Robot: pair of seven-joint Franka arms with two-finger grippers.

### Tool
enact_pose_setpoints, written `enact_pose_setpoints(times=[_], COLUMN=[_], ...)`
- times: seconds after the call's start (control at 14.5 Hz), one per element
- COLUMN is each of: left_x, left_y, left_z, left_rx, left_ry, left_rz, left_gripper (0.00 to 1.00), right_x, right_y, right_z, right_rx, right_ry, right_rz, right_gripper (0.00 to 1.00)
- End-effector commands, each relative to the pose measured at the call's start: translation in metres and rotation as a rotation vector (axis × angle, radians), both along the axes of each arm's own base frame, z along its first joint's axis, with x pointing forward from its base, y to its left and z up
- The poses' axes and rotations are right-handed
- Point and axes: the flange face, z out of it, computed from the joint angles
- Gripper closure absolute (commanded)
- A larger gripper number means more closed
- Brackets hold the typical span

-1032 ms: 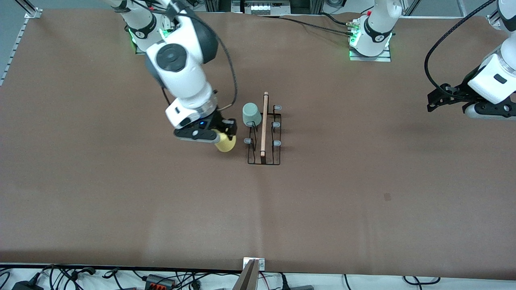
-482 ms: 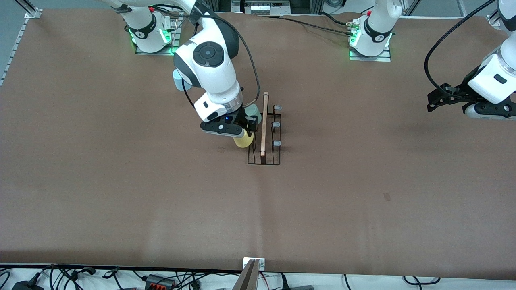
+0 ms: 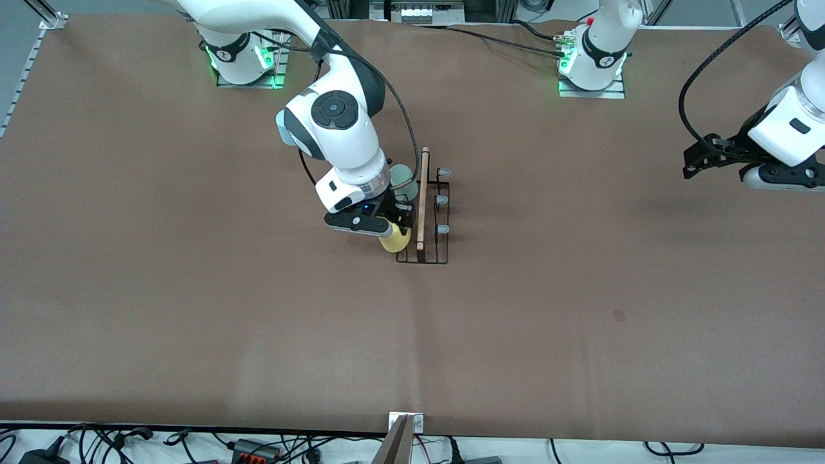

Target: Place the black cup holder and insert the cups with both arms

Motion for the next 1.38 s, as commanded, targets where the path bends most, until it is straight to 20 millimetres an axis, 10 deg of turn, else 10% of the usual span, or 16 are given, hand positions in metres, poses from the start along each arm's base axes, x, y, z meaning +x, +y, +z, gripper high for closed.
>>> enact_pose_setpoints(times=[0.0,0.21,0.48,0.76,0.96,1.31], left_x=[-0.004,-0.004,-0.004,-0.004,-0.004,-0.004], left_y=[0.003,0.003,0.003,0.003,0.003,0.003], left_z=[0.001,0.001,0.001,0.001,0.001,0.001], left_rx=[-0.006,-0.006,-0.006,-0.006,-0.006,-0.006], left_ry=[0.003,0.003,0.003,0.003,0.003,0.003], left_rz=[-0.019,-0.017,-0.017,-0.017,-0.017,-0.017], left_gripper=[0.0,0.0,0.0,0.0,0.0,0.0], right_x=[0.002,-0.004,-0.011,0.001,0.011,0.031], right_y=[0.007,0.013,0.02,0.003,-0.057,-0.223], right_z=[-0.001,-0.011,-0.018,0.021,0.078,0.147], right_rx=[-0.007,-0.012,-0.017,0.005,-0.04,-0.22], right_ry=[-0.014,-0.001,0.009,-0.029,-0.052,0.001], right_rz=[-0.007,0.004,0.013,0.003,-0.015,0.015], right_gripper=[0.81,0.71,0.0,0.0,0.0,0.0])
